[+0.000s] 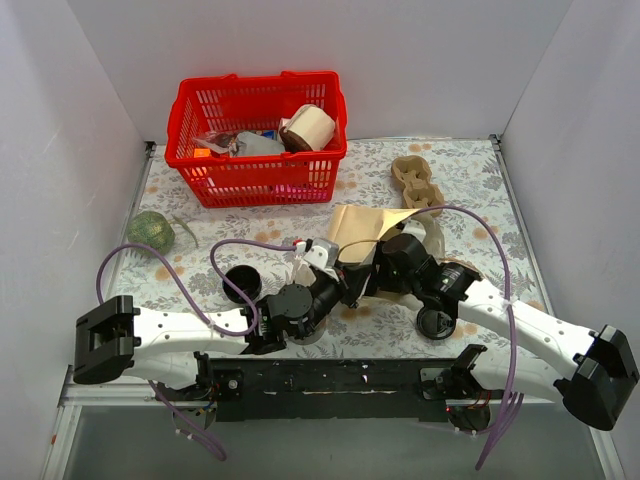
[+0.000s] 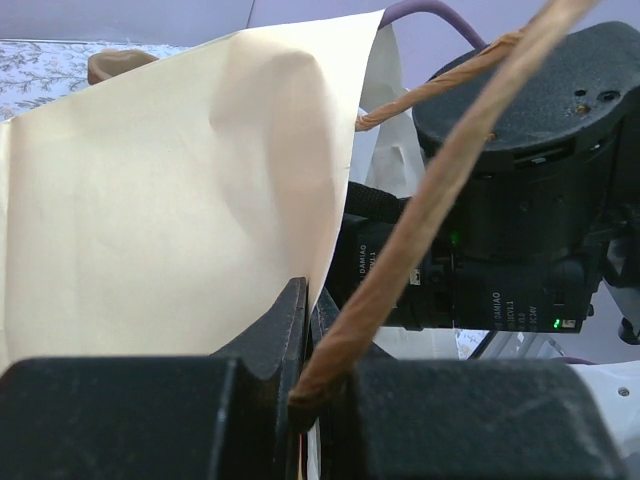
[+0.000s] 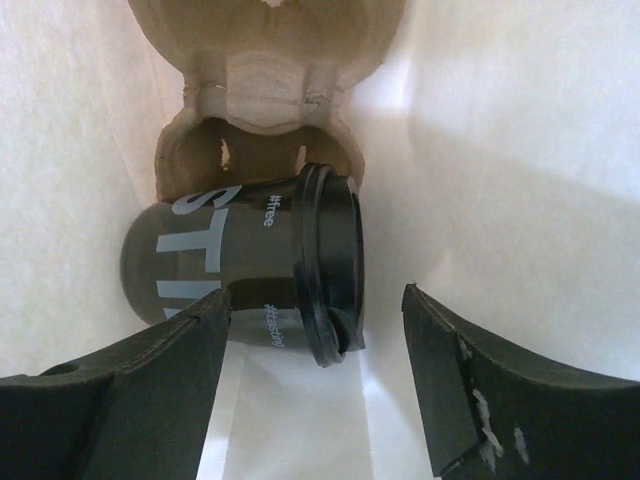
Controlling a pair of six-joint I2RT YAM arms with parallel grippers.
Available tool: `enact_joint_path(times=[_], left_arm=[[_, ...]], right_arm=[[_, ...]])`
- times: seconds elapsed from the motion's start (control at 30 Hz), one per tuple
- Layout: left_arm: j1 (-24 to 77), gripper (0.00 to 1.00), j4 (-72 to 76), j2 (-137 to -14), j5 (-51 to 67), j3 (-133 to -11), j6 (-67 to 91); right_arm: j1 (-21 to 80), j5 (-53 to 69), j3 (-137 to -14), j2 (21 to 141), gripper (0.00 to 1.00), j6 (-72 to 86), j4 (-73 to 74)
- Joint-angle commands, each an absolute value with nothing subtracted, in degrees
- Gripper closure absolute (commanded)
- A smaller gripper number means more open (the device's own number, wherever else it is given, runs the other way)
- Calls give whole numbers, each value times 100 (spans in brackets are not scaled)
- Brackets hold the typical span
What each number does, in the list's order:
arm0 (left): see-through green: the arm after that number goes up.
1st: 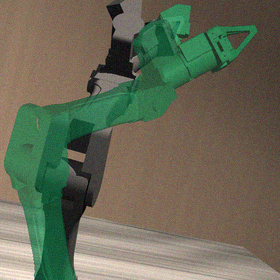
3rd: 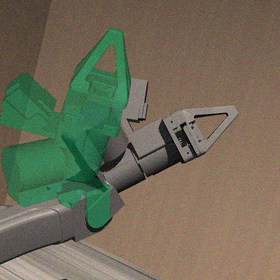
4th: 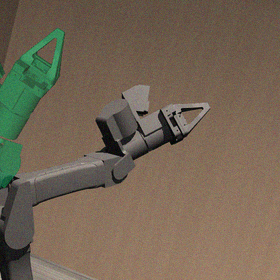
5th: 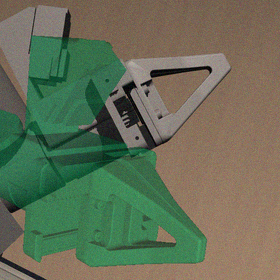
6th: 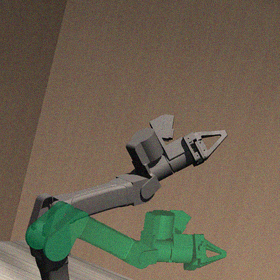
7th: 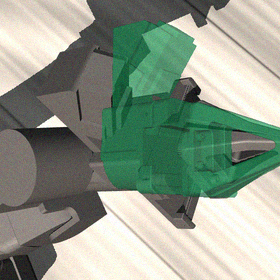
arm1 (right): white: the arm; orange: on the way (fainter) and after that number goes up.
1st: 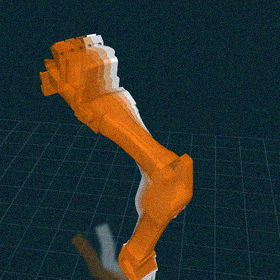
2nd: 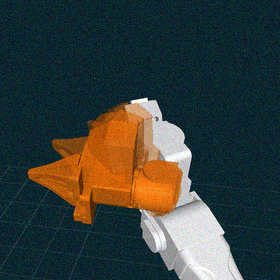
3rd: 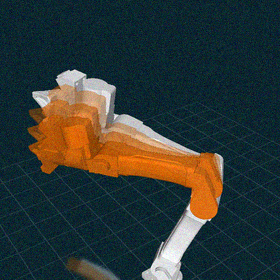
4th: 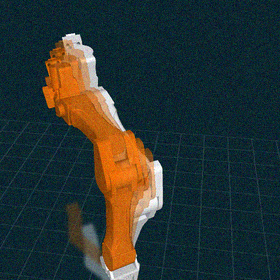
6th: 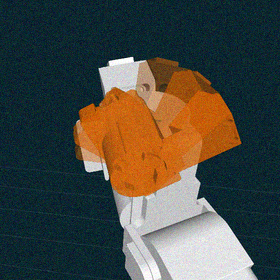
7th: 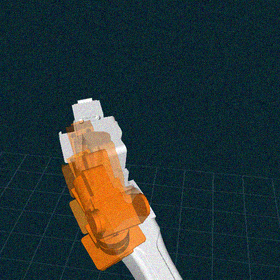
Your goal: Pack the takeout coffee
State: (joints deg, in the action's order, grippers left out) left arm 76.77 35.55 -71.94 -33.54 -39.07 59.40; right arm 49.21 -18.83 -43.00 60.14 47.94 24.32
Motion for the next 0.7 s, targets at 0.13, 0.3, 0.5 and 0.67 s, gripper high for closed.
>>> enact_joint_path(times=[0.13,0.3,0.5,0.67], left_arm=[[7831,100,3577,-7190,-3059,-4069,6100],[7831,100,3568,-7181,-3111,-4060,6108],[7831,100,3472,-7189,-3287,-4096,6126],[7831,100,3384,-7207,-3401,-4087,6143]], right_arm=[[4896,-1643,-3780,5592,60,4720,1347],[4896,-1802,-3639,5265,82,4544,1142],[4896,-1828,-3735,5107,99,3913,1151],[4904,-2039,-3990,4887,99,3104,1116]])
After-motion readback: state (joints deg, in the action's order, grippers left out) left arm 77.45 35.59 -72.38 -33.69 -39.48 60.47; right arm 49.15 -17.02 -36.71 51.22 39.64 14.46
